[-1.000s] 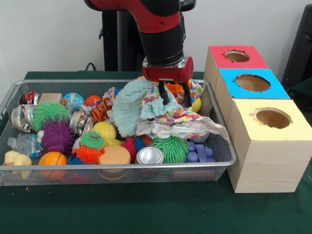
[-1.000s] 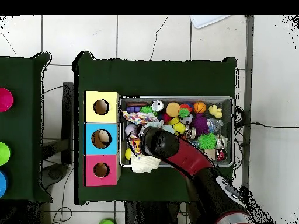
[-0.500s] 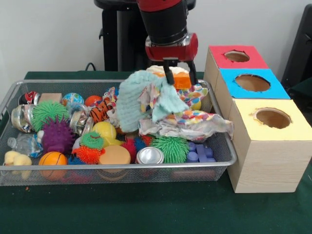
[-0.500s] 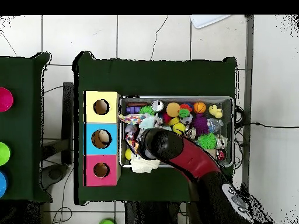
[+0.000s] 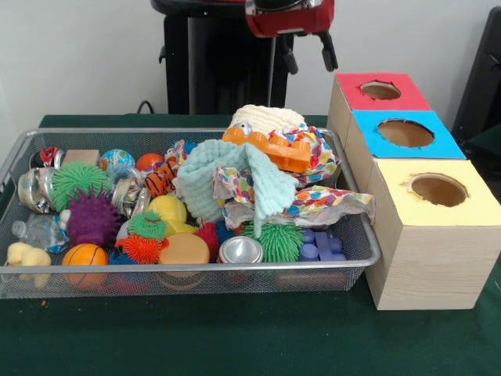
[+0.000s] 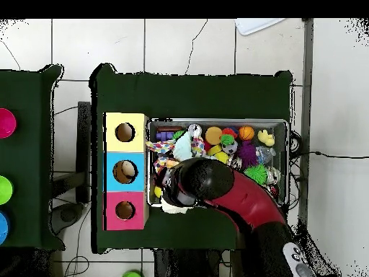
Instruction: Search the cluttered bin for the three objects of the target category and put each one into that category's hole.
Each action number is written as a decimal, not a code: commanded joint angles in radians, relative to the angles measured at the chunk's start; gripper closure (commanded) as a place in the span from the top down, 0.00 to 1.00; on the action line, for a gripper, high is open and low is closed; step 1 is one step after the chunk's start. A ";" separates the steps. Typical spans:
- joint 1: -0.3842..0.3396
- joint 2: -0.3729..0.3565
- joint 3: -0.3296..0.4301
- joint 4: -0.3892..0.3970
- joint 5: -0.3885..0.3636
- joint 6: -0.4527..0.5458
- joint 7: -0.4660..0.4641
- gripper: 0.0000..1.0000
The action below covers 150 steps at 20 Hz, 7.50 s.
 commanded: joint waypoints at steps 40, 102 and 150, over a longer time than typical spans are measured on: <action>-0.257 0.250 0.069 -0.210 -0.401 -0.019 -0.088 1.00; -0.358 0.474 0.132 -0.426 -0.637 -0.168 -0.086 1.00; -0.379 0.345 0.203 -0.345 -0.480 0.094 -0.019 1.00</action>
